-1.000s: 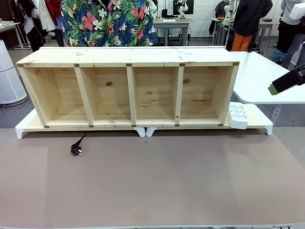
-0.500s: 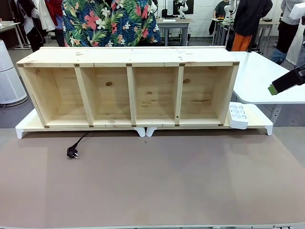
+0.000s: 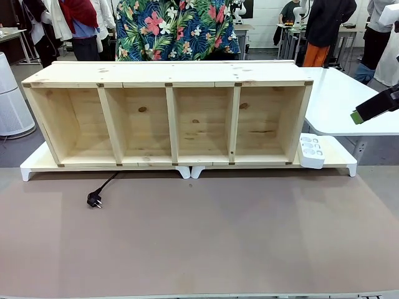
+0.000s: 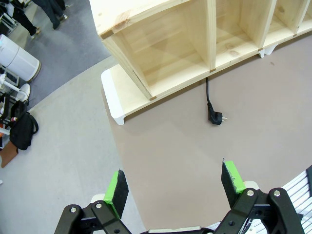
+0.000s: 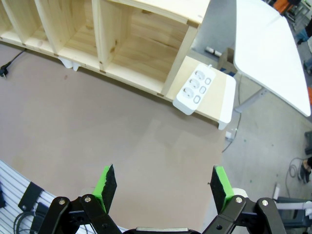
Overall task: Perform cable management.
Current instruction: When the cord part of the Power Cable appears at the lower middle area of the table and stops, grasp the cord part of the Power Cable.
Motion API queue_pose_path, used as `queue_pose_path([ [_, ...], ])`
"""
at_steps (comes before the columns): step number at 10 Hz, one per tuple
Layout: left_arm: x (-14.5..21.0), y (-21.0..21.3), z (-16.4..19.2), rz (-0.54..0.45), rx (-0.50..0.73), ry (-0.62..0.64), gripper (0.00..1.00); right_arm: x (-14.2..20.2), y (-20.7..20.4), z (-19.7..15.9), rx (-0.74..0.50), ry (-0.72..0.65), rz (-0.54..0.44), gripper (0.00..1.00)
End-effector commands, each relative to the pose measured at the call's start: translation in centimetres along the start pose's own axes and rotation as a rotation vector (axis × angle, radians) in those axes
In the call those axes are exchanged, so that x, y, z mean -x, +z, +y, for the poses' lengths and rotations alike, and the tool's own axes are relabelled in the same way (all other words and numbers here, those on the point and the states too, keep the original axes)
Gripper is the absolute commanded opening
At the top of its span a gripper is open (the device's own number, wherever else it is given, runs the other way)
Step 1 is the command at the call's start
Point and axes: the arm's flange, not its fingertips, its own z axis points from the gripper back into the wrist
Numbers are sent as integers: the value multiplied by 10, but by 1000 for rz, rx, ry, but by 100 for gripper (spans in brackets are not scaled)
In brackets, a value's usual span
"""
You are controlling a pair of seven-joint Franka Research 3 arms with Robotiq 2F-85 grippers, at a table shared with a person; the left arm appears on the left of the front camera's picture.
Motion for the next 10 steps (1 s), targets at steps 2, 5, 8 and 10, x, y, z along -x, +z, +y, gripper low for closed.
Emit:
queue_pose_path([
  [2, 0, 0, -1, 4, -2, -2, 100, -1, -1, -1, 1, -6, -7, 100],
  [5, 0, 0, -1, 4, -2, -2, 100, -1, -1, -1, 1, -6, -7, 100],
  [8, 0, 0, -1, 4, -2, -2, 100, -1, -1, -1, 1, -6, -7, 100],
  [10, 0, 0, -1, 4, -2, -2, 100, -1, -1, -1, 1, -6, -7, 100],
])
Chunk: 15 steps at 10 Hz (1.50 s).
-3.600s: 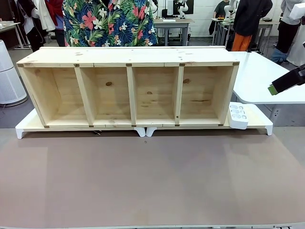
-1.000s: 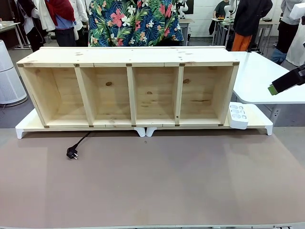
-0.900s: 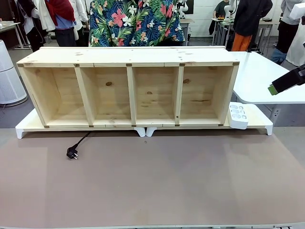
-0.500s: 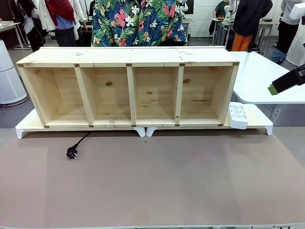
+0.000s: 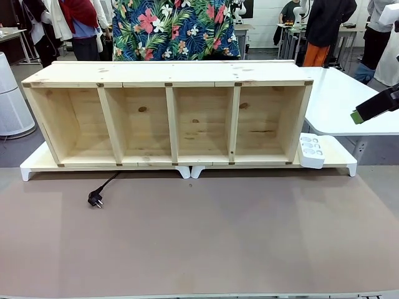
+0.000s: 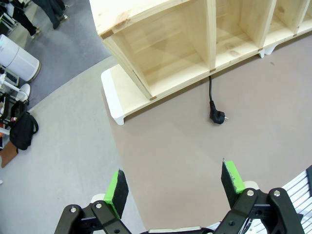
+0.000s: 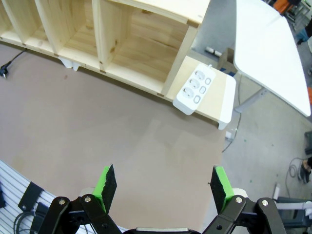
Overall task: Perform cable management.
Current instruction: When the cord part of the Power Cable appears at the lower middle area of the table and stops, grasp the cord part of the Power Cable.
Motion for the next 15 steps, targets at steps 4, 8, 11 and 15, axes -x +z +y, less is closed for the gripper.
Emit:
queue_pose_path([
  [4, 0, 0, -1, 4, -2, -2, 100, -1, -1, -1, 1, -6, -6, 100],
  [8, 0, 0, -1, 4, -2, -2, 100, -12, -2, 12, 8, 30, 45, 100],
  [11, 0, 0, -1, 4, -2, -2, 100, -49, -15, 60, -32, 66, 111, 100],
  [15, 0, 0, -1, 4, -2, -2, 100, -90, -29, 131, -20, -38, 197, 100],
])
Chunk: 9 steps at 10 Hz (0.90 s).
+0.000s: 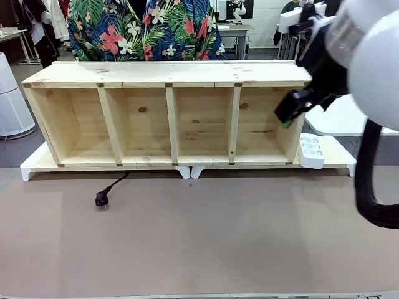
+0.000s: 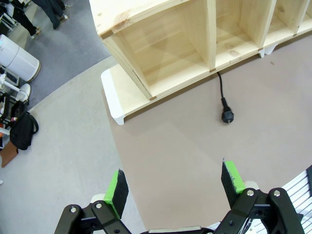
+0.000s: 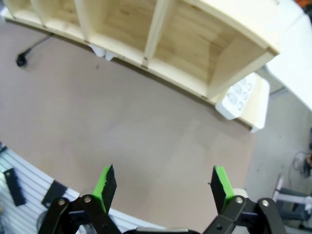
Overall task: Perform cable management.
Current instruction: When the cord part of the Power Cable appears at the lower middle area of the table and stops, grasp the cord part of the Power Cable.
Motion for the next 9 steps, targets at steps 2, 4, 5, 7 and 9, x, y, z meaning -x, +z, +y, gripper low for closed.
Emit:
queue_pose_path([
  [2, 0, 0, -1, 4, -1, -1, 100, -35, -1, 43, 44, -160, 66, 100],
  [4, 0, 0, -1, 4, -1, -1, 100, -63, -8, 69, 34, -271, 65, 100],
  [5, 0, 0, -1, 4, -1, -1, 100, -66, -13, 84, 24, -280, 75, 100],
  [7, 0, 0, -1, 4, -1, -1, 100, -85, -25, 103, 32, -391, 94, 100],
  [9, 0, 0, -1, 4, -1, -1, 100, -100, -42, 133, -25, -497, 132, 100],
])
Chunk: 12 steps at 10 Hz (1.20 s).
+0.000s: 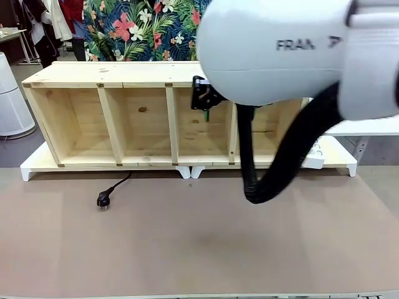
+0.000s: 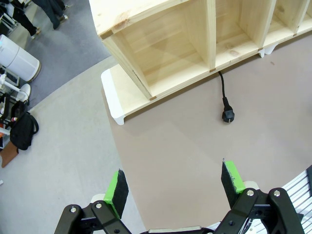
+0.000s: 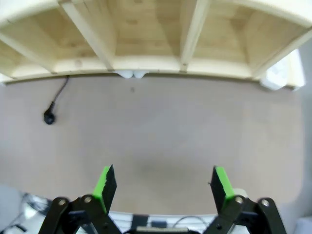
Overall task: Perform cable management.
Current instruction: When the cord part of the Power Cable appears at the lower middle area of the table and stops, grasp the cord part of the Power Cable.
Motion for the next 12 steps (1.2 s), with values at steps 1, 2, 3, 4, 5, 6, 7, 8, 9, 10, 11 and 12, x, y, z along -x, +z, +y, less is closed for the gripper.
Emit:
queue_pose_path([
  [1, 0, 0, 0, 4, -1, 0, 100, -11, -13, 39, -81, -126, 57, 100],
  [2, 0, 0, 0, 4, -1, 0, 100, -16, -20, 56, -127, -166, 96, 100],
  [3, 0, 0, 0, 4, -1, 0, 100, -18, -28, 72, -161, -170, 135, 100],
  [4, 0, 0, 0, 4, -1, 0, 100, -19, -36, 90, -208, -153, 170, 100],
  [5, 0, 0, 0, 4, -1, 0, 100, -22, -44, 105, -206, -152, 194, 100],
  [6, 0, 0, 0, 4, -1, 0, 100, -26, -54, 117, -200, -158, 223, 100],
  [7, 0, 0, 0, 4, -1, 0, 100, -28, -66, 127, -185, -160, 233, 100],
  [8, 0, 0, 0, 4, -1, 0, 100, -30, -81, 137, -172, -174, 258, 100],
  [9, 0, 0, 0, 4, -1, 0, 100, -35, -92, 143, -159, -189, 275, 100],
  [10, 0, 0, 0, 4, -1, 0, 100, -34, -99, 149, -144, -184, 277, 100],
  [11, 0, 0, 0, 4, -1, 0, 100, -32, -103, 153, -136, -175, 274, 100],
  [12, 0, 0, 0, 4, -1, 0, 100, -33, -104, 154, -140, -171, 269, 100],
])
